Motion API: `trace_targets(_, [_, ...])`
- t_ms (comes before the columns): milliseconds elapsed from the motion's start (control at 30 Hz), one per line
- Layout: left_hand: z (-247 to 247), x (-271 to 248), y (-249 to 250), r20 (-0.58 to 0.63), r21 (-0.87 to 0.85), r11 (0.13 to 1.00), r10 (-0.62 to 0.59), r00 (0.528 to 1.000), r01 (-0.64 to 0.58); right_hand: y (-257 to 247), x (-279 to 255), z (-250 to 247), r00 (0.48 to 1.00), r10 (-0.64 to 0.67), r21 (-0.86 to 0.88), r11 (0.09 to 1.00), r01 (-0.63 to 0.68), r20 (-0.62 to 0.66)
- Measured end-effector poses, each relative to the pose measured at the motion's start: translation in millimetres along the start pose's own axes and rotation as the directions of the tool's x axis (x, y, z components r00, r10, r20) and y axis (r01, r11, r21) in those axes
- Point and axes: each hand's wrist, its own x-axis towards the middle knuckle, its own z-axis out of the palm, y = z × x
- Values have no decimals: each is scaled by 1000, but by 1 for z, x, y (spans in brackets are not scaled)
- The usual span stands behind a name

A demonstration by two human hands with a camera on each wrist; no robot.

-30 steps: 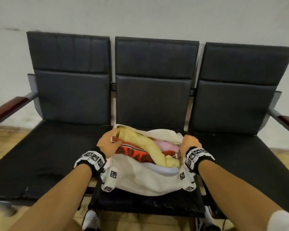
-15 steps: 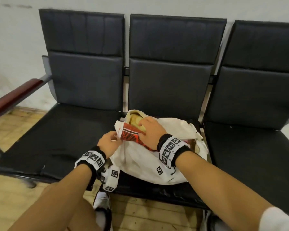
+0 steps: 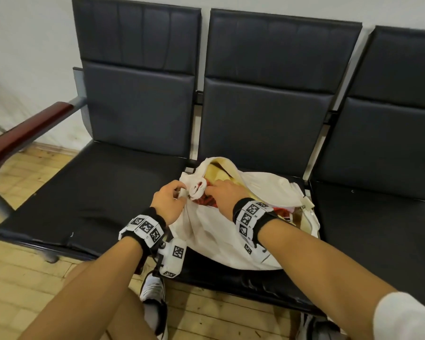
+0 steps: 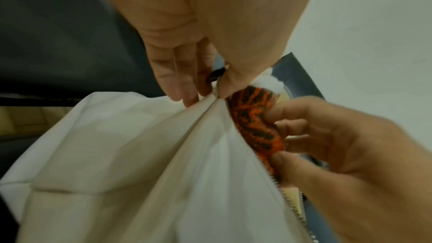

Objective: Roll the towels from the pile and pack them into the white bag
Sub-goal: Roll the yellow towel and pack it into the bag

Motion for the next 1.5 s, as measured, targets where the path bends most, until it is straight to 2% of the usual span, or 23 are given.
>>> trace_targets(133, [-18, -9, 3, 5, 21, 1000, -9, 1000, 9, -7, 11, -5, 984, 13, -46, 999, -5, 175])
trace_targets(333, [-29, -17, 18, 5, 9, 1000, 22, 1000, -22, -30, 28, 20, 966, -34, -44, 998, 47, 256])
trace_targets(433, [-31, -15, 18, 32, 15, 999, -32, 999, 32, -29, 25, 40, 970, -146, 5, 989, 148, 197])
trace_targets(500, [-33, -11, 14, 42, 11, 996, -91, 995, 91, -20, 22, 47, 976, -156, 154, 979, 133, 150])
trace_targets(567, [-31, -6, 16, 61, 98, 990, -109, 992, 103, -11, 14, 40, 990, -94, 291, 955, 60, 105])
trace_targets(667, [-21, 1, 30, 74, 328, 944, -49, 996, 22, 6, -1, 25, 998, -19, 369, 929, -5, 61])
trace_targets(767, [-3, 4, 51, 53, 449, 872, 191, 980, -194, 37, -23, 12, 994, 83, 335, 937, -102, 70])
trace_targets(800, [5, 5, 58, 95, 490, 827, 264, 960, -276, 52, -31, 7, 988, 136, 289, 945, -152, 77])
trace_targets(867, [21, 6, 67, 225, 609, 705, 288, 931, -365, 83, -48, -4, 963, 250, 167, 950, -263, 95])
trace_targets(933, [34, 10, 65, 282, 719, 610, 183, 942, -333, 113, -65, -8, 927, 351, -11, 936, -352, 133])
trace_targets(1033, [45, 13, 57, 216, 785, 588, 34, 976, -195, 142, -86, 1, 861, 464, -188, 883, -430, 208])
trace_targets(1100, [48, 14, 55, 177, 815, 556, 32, 984, -165, 153, -95, 12, 844, 482, -173, 875, -452, 234])
trace_targets(1167, [52, 15, 58, 138, 818, 557, 52, 989, -143, 157, -98, 19, 849, 475, -134, 880, -455, 230])
trace_targets(1300, [59, 22, 61, 75, 813, 578, 21, 997, -73, 152, -94, 24, 857, 501, -167, 861, -480, 119])
trace_targets(1500, [64, 24, 62, 19, 831, 556, -35, 999, 3, 152, -94, 28, 805, 592, -100, 803, -588, 21])
